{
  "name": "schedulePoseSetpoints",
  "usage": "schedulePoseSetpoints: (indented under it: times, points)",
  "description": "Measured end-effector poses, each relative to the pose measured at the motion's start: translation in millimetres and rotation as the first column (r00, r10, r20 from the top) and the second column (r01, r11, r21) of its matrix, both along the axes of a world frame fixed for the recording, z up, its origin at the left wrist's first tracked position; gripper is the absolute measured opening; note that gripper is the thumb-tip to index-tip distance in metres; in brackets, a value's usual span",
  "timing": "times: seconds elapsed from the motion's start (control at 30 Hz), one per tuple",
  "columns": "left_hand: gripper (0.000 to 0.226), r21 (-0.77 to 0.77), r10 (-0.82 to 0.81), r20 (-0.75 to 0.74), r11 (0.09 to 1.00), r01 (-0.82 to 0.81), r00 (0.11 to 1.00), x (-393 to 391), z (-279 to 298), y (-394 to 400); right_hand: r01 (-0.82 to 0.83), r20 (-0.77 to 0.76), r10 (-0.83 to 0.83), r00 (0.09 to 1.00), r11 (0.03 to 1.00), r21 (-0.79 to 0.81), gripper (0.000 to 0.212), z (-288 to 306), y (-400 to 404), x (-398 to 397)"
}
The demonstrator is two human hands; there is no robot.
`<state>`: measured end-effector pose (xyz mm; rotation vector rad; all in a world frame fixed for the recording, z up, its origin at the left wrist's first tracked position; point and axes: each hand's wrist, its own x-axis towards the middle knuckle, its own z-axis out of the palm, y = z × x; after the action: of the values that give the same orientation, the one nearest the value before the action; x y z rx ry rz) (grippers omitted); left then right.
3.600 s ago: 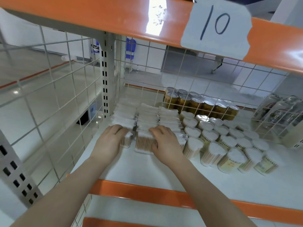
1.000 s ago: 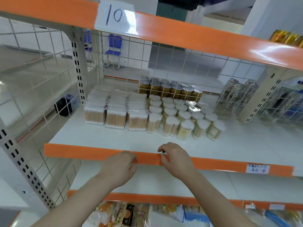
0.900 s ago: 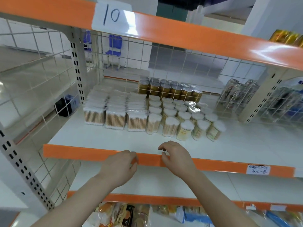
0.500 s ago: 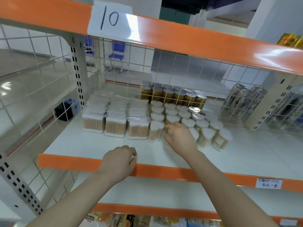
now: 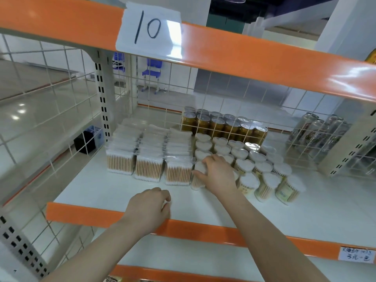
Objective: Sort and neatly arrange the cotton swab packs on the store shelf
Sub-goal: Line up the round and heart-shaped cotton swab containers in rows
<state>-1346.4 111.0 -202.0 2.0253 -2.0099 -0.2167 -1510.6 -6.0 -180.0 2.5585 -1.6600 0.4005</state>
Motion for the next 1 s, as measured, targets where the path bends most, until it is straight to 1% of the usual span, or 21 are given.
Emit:
schedulePoseSetpoints:
  times: [0.2, 0.37, 0.5, 0.6, 0.67, 0.77, 0.87, 0.93, 1.0]
  points:
    - [0.028, -0.001, -0.014, -0.013, 1.000, 0.014, 1.000, -1.3, -2.6, -4.2, 0.002, 0.015, -0.002, 1.000, 1.000, 0.015, 0.041, 2.7, 1.6, 2.0]
    - [0.028, 0.005, -0.033, -0.026, 0.999, 0.033, 0.999, -3.4, -4.7, -5.2, -0.079, 0.058, 0.074, 0.996, 0.993, 0.089, 0.039, 7.4, 8.5, -7.2]
    - [0.028, 0.005, -0.047, -0.042, 0.999, 0.047, 0.998, -7.0, -6.1, -5.8, -0.178, 0.102, 0.162, 0.981, 0.969, 0.170, 0.045, 9.3, 11.9, -15.9]
    - [0.027, -0.004, -0.050, -0.049, 0.999, 0.050, 0.998, -10.9, -7.0, -5.8, -0.219, 0.092, 0.204, 0.975, 0.955, 0.198, 0.055, 11.3, 12.4, -19.2]
    - [0.028, -0.026, -0.050, -0.049, 0.998, 0.049, 0.998, -12.0, -7.0, -6.0, -0.234, 0.101, 0.218, 0.971, 0.952, 0.197, 0.056, 11.4, 12.8, -21.0]
    - [0.028, -0.055, -0.046, -0.041, 0.997, 0.044, 0.998, -11.1, -5.5, -7.4, -0.186, 0.086, 0.176, 0.981, 0.974, 0.126, 0.050, 10.6, 14.5, -23.3]
    - [0.029, -0.044, -0.043, -0.043, 0.998, 0.041, 0.998, -9.8, -5.0, -8.0, -0.094, -0.007, 0.094, 0.996, 0.993, 0.076, 0.047, 9.2, 13.6, -24.4]
    - [0.029, -0.027, -0.046, -0.049, 0.999, 0.044, 0.998, -9.8, -6.0, -7.9, -0.088, -0.032, 0.091, 0.995, 0.993, 0.085, 0.043, 9.4, 13.2, -24.4]
    - [0.029, -0.018, -0.050, -0.058, 0.999, 0.049, 0.997, -9.9, -6.8, -7.9, -0.122, -0.018, 0.124, 0.992, 0.988, 0.092, 0.040, 10.3, 14.3, -25.0]
